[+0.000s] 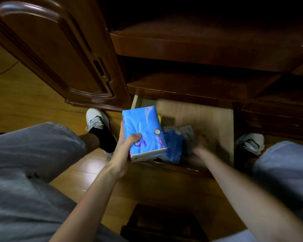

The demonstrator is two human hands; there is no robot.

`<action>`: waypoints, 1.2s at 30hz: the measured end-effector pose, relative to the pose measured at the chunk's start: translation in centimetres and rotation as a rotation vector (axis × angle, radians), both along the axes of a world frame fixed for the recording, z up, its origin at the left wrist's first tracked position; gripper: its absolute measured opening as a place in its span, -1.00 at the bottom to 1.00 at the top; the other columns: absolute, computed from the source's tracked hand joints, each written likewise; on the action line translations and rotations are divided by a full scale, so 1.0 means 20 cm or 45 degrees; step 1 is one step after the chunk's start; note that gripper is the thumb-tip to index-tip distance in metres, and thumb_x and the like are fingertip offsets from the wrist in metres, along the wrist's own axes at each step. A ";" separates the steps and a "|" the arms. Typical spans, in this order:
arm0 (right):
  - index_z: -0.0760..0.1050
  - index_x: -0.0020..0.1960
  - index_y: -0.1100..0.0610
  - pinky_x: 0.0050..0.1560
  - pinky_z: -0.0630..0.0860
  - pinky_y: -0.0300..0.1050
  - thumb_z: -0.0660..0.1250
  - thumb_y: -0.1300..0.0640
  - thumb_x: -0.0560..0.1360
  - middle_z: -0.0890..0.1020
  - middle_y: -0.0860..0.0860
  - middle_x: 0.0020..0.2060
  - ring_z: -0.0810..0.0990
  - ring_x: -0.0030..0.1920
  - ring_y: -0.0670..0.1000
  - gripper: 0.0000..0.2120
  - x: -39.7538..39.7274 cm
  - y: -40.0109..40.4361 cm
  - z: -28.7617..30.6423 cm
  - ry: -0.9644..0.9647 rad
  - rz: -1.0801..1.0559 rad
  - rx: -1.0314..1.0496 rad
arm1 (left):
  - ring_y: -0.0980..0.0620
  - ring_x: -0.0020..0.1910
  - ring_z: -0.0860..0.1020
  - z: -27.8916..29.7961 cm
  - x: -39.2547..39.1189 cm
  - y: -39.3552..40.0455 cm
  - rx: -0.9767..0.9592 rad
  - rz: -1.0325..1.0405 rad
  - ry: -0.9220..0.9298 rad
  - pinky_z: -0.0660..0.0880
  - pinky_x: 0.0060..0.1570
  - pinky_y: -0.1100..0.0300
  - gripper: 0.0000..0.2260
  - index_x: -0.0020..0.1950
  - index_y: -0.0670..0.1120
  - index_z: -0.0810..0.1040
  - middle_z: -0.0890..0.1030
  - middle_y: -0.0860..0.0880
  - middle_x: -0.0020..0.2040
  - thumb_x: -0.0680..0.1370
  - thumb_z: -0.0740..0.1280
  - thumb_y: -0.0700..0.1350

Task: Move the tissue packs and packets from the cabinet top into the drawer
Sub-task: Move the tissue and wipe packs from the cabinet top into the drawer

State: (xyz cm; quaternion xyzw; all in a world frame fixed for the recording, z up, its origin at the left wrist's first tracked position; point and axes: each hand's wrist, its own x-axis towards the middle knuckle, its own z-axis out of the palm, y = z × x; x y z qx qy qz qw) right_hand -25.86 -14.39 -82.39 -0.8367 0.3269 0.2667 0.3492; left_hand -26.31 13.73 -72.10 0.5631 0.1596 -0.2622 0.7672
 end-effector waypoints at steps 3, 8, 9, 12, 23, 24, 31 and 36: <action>0.29 0.52 0.19 0.37 0.35 0.02 0.27 -0.01 0.65 0.42 0.21 0.44 0.43 0.40 0.20 -0.48 0.02 -0.03 -0.04 -0.006 0.175 -0.197 | -0.16 0.16 0.69 0.01 0.00 -0.04 0.022 -0.019 -0.040 0.66 -0.04 0.02 -0.30 0.50 0.11 0.33 0.66 -0.08 0.29 0.40 0.52 0.04; 0.43 0.41 0.23 0.27 0.47 0.06 0.31 -0.04 0.63 0.55 0.23 0.30 0.54 0.28 0.21 -0.54 0.06 -0.12 0.03 -0.112 -0.111 -0.145 | -0.20 0.17 0.68 0.05 0.02 -0.16 0.038 -0.129 -0.057 0.66 0.05 -0.03 -0.31 0.43 0.20 0.43 0.69 -0.09 0.25 0.35 0.61 0.13; 0.48 0.37 0.25 0.20 0.51 0.05 0.33 -0.01 0.62 0.58 0.25 0.26 0.57 0.25 0.22 -0.57 0.07 -0.15 0.07 -0.167 -0.214 -0.077 | -0.20 0.17 0.69 0.04 0.02 -0.19 0.039 -0.157 -0.038 0.66 0.04 -0.03 -0.20 0.53 0.14 0.32 0.69 -0.10 0.24 0.37 0.60 0.11; 0.59 0.21 0.17 -0.04 0.48 -0.09 0.41 0.13 0.56 0.66 0.22 0.14 0.64 0.08 0.19 -0.76 0.04 -0.26 0.21 -0.373 -0.470 0.176 | -0.14 0.09 0.72 0.03 0.04 -0.34 0.075 -0.292 -0.015 0.67 -0.06 0.04 -0.03 0.62 0.09 0.10 0.72 -0.06 0.16 0.35 0.59 0.11; 0.54 0.19 0.09 -0.17 0.55 -0.13 0.39 0.20 0.43 0.69 0.06 0.04 0.67 -0.08 0.00 -0.67 -0.44 -0.83 0.50 -0.554 -0.694 0.142 | -0.04 -0.07 0.75 -0.15 -0.02 -1.00 0.124 -0.533 0.140 0.68 -0.18 0.06 -0.33 0.39 0.03 0.40 0.75 -0.05 0.04 0.35 0.57 0.07; 0.53 0.18 0.10 -0.22 0.51 -0.17 0.38 0.21 0.45 0.69 0.07 0.03 0.66 -0.11 -0.01 -0.70 -0.46 -0.84 0.47 -0.546 -0.735 0.151 | -0.04 -0.06 0.74 -0.19 -0.03 -1.04 0.130 -0.544 0.162 0.68 -0.19 0.05 -0.39 0.39 0.04 0.41 0.75 -0.06 0.06 0.39 0.55 0.04; 0.52 0.22 0.08 -0.04 0.62 -0.02 0.37 0.20 0.47 0.70 0.03 0.04 0.69 -0.01 0.05 -0.69 -0.40 -0.75 0.32 -0.560 -0.710 0.266 | 0.04 -0.36 0.66 -0.30 -0.01 -1.15 0.365 -0.714 0.185 0.56 -0.39 0.26 -0.59 0.27 -0.24 0.51 0.71 -0.03 -0.24 0.52 0.45 -0.05; 0.49 0.26 0.14 0.04 0.61 0.01 0.37 0.19 0.49 0.68 0.07 0.08 0.66 0.03 0.09 -0.66 -0.36 -0.76 0.31 -0.515 -0.601 0.160 | 0.07 0.00 0.73 -0.32 -0.04 -1.17 0.314 -0.803 0.213 0.63 -0.18 0.27 -0.41 0.28 -0.03 0.61 0.76 0.00 0.06 0.33 0.61 0.18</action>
